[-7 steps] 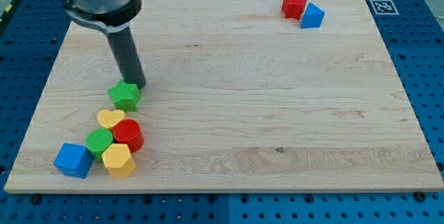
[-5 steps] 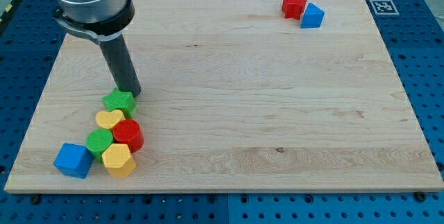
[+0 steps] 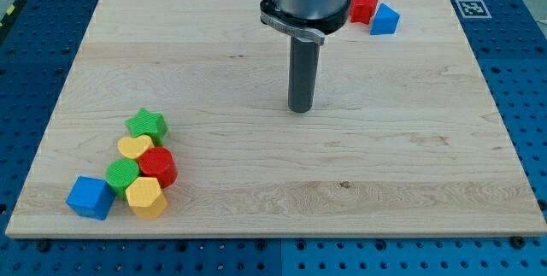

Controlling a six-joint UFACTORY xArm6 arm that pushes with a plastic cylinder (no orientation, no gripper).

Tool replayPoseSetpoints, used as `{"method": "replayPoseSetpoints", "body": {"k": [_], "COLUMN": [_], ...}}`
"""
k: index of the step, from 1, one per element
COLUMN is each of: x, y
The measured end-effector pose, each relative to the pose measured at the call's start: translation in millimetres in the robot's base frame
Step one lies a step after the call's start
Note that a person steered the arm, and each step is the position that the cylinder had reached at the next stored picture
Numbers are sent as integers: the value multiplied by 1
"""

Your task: Point your arm at red star

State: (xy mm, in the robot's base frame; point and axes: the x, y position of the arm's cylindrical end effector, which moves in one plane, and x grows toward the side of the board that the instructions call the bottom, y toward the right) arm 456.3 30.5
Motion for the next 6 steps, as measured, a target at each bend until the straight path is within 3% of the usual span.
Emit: {"method": "replayPoseSetpoints", "body": {"k": [1,2,4,6], "x": [0,-27,-164,-196], "y": [2,9,29,36]}}
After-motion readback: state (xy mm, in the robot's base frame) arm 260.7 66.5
